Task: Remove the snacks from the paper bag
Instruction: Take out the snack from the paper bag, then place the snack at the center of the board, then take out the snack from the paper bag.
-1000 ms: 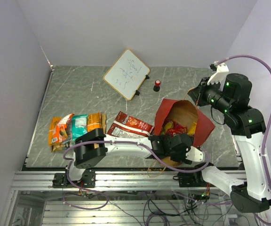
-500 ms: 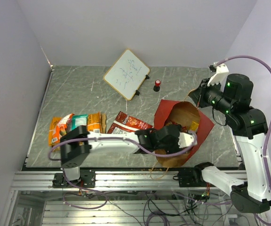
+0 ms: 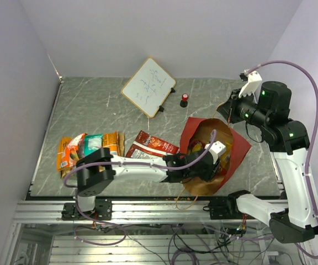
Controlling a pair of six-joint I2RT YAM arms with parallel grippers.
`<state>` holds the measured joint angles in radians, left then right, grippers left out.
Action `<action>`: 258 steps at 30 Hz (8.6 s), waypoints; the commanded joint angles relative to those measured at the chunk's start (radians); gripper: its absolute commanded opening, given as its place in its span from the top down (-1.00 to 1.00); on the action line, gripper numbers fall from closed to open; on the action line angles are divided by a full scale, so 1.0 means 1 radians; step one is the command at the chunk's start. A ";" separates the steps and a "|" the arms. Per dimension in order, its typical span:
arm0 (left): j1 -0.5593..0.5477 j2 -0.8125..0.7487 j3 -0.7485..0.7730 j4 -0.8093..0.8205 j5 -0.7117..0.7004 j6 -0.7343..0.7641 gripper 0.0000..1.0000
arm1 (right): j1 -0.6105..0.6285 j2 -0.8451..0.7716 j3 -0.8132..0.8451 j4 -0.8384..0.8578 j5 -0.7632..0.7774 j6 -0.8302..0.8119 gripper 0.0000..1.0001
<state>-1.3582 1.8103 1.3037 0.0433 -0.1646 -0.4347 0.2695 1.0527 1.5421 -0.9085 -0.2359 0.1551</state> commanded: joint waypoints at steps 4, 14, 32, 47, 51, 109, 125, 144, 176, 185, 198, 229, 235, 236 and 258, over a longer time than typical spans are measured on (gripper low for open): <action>-0.015 0.106 0.037 -0.046 -0.189 -0.292 -0.05 | 0.000 0.037 0.076 0.011 -0.047 -0.037 1.00; -0.006 0.252 0.148 -0.119 -0.115 -0.392 -0.37 | 0.001 0.012 0.054 0.006 -0.033 -0.042 1.00; 0.044 0.206 0.054 -0.077 -0.088 -0.431 -0.40 | 0.001 -0.005 0.028 0.048 -0.017 -0.009 1.00; 0.085 0.058 0.114 -0.113 0.034 -0.178 0.86 | 0.001 -0.039 -0.012 0.090 0.063 -0.006 1.00; 0.085 -0.008 0.141 -0.183 0.068 -0.085 0.86 | 0.000 -0.039 -0.021 0.105 0.119 0.003 1.00; 0.563 -0.253 -0.045 -0.777 -0.219 -0.565 0.86 | 0.000 -0.039 -0.073 0.100 0.188 0.055 1.00; 0.564 -0.138 -0.018 -0.914 -0.201 -1.211 0.86 | 0.001 -0.080 -0.125 0.106 0.179 0.084 1.00; 0.572 -0.483 -0.192 -0.501 0.002 -1.233 -0.99 | 0.000 -0.106 -0.174 0.116 0.165 0.135 1.00; -0.049 -0.406 -0.135 -0.112 -0.145 0.211 -0.66 | 0.001 -0.100 -0.158 0.135 0.128 0.174 1.00; -0.135 -0.116 -0.014 -0.266 -0.194 0.907 -0.74 | 0.001 -0.109 -0.146 0.106 0.142 0.167 1.00; 0.026 0.159 0.163 -0.243 0.000 0.971 -0.69 | 0.000 -0.080 -0.101 0.086 0.144 0.145 1.00; 0.057 0.372 0.294 -0.044 -0.264 0.918 0.73 | 0.000 -0.025 0.017 0.017 0.079 0.121 1.00; 0.057 0.269 0.281 -0.090 -0.243 0.849 0.86 | 0.000 -0.041 -0.016 0.042 0.078 0.116 1.00; 0.057 0.236 0.272 -0.098 -0.228 0.819 0.86 | -0.001 -0.041 -0.017 0.047 0.078 0.114 1.00; 0.030 -0.334 0.138 -0.286 -0.042 0.268 0.86 | 0.000 -0.058 -0.095 0.097 0.105 0.107 1.00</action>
<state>-1.3258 1.5253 1.3960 -0.2050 -0.2127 -0.0154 0.2695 0.9878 1.4410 -0.8501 -0.1421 0.2741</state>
